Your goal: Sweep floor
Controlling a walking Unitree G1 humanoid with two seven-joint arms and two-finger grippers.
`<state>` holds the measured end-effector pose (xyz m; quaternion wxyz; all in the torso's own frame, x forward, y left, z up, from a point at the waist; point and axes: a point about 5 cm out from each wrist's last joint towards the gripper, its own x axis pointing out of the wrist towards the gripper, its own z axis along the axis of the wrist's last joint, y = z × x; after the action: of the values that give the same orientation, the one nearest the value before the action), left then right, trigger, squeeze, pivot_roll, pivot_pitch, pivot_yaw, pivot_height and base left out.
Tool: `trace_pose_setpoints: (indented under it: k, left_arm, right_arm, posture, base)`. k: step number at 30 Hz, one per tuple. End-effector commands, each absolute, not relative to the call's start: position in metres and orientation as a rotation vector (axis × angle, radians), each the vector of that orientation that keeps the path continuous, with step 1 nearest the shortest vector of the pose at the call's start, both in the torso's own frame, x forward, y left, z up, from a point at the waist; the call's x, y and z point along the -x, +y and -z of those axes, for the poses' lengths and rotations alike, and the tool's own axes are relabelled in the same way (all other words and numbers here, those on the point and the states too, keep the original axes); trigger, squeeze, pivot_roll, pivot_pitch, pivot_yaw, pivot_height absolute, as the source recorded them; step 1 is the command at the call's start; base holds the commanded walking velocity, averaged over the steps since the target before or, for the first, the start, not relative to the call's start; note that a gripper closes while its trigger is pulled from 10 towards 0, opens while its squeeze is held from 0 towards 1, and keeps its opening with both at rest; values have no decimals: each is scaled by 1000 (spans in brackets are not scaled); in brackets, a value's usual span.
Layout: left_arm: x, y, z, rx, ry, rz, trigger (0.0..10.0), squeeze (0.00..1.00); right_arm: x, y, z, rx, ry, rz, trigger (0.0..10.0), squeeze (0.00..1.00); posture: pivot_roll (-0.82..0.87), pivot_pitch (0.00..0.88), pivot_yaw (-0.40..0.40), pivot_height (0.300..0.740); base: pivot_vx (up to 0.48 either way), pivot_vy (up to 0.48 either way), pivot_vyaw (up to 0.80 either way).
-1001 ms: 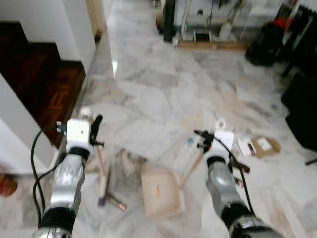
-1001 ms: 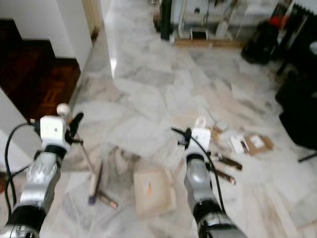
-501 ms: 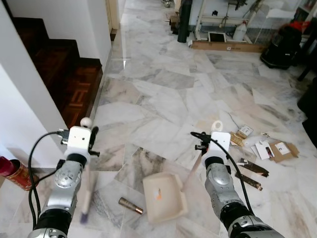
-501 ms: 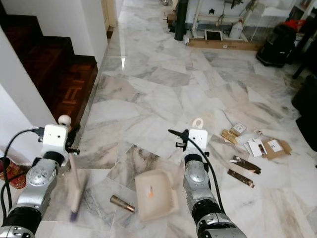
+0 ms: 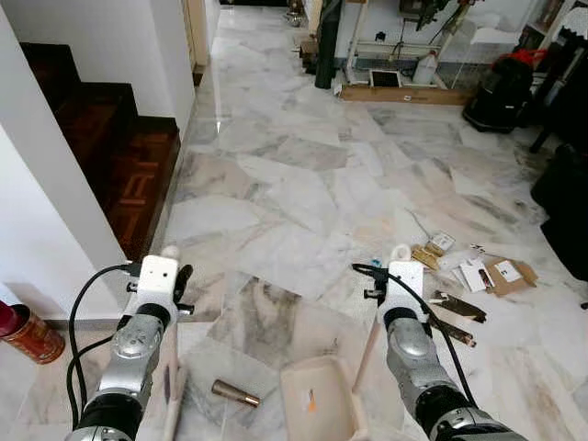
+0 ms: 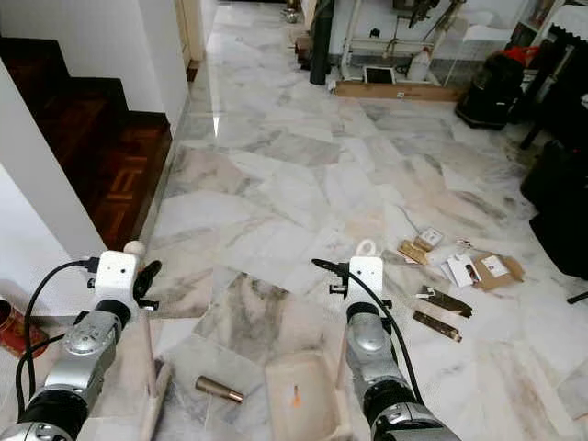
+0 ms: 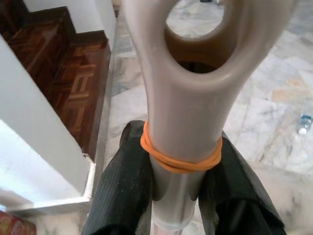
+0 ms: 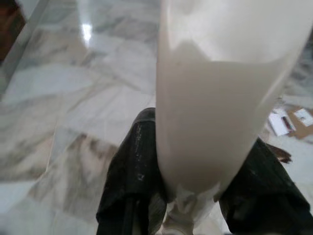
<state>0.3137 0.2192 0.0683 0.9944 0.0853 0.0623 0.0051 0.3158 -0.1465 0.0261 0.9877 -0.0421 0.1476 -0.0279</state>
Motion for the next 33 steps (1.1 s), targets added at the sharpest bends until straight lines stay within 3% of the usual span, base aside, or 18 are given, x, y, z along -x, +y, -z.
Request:
trace_pose_setpoints:
  k: [1,9,21,33]
  left_arm:
    - [-314,217,-63,-103,158,-15,10000,0]
    - [-316,220,-67,-31,153,-24,10000,0]
    - [-316,221,-68,-13,158,-2,10000,0]
    - [-315,220,-68,-25,159,12,10000,0]
  right_arm:
    - [-313,-145,-22,115,320,16,10000,0]
    - [-312,-140,-19,110,341,-18,10000,0]
    - [-313,-146,-21,174,323,82,10000,0]
    - [-322,-156,-40,147,181,166,10000,0]
  posture:
    - [95,66,-68,740]
    - [105,74,-72,740]
    - [114,82,-67,740]
    - [117,86,-62,740]
  base:
    - [0,0,0]
    - [0,0,0]
    - [0,0,0]
    - [0,0,0]
